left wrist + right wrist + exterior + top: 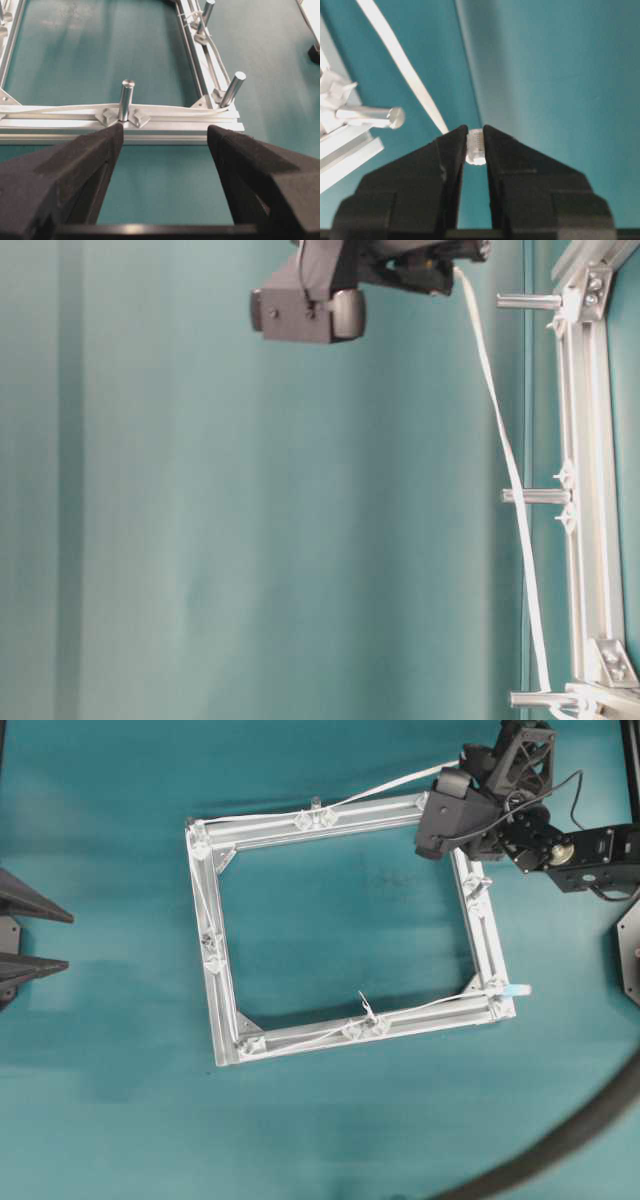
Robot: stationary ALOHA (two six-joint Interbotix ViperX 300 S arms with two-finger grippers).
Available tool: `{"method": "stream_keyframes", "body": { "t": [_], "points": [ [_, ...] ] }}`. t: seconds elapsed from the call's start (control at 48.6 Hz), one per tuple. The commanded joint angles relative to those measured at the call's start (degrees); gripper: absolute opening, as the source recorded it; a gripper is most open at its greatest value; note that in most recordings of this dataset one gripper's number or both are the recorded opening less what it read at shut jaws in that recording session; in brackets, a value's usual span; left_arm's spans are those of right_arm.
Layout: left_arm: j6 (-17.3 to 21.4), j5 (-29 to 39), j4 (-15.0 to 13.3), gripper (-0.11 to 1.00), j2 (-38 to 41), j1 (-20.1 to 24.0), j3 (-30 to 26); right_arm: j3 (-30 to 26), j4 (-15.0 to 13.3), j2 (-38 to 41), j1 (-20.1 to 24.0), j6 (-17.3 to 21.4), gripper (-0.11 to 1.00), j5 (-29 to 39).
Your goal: Move the cable alternately left and right between 8 pins so it hooks onto each one.
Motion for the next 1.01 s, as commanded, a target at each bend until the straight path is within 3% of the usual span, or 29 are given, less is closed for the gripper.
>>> {"method": "stream_keyframes", "body": {
  "t": [0.0,0.123,0.226,0.432,0.699,0.802,0.987],
  "points": [
    [-0.4,-0.3,0.2,0.78,1.0,0.2,-1.5,-0.3,-1.6,-0.9,-2.0,1.2,0.13,-1.1],
    [-0.4,-0.3,0.2,0.78,1.0,0.2,-1.5,-0.3,-5.9,-0.6,-4.3,5.3,0.13,-3.3],
    [-0.4,-0.3,0.2,0.78,1.0,0.2,-1.5,0.0,-7.8,0.0,-5.2,8.8,0.13,-4.7],
    [-0.4,-0.3,0.2,0.78,1.0,0.2,-1.5,1.9,-7.6,1.5,-6.1,15.6,0.13,-12.4],
    [-0.4,-0.3,0.2,0.78,1.0,0.2,-1.5,3.7,-7.1,1.6,-6.2,21.4,0.13,-12.9],
    [-0.4,-0.3,0.2,0.78,1.0,0.2,-1.5,3.2,-4.8,1.1,-6.1,22.6,0.13,-13.2],
    [-0.4,-0.3,0.2,0.78,1.0,0.2,-1.5,2.3,7.5,-0.1,-5.7,23.3,0.13,-14.2]
  ]
}}
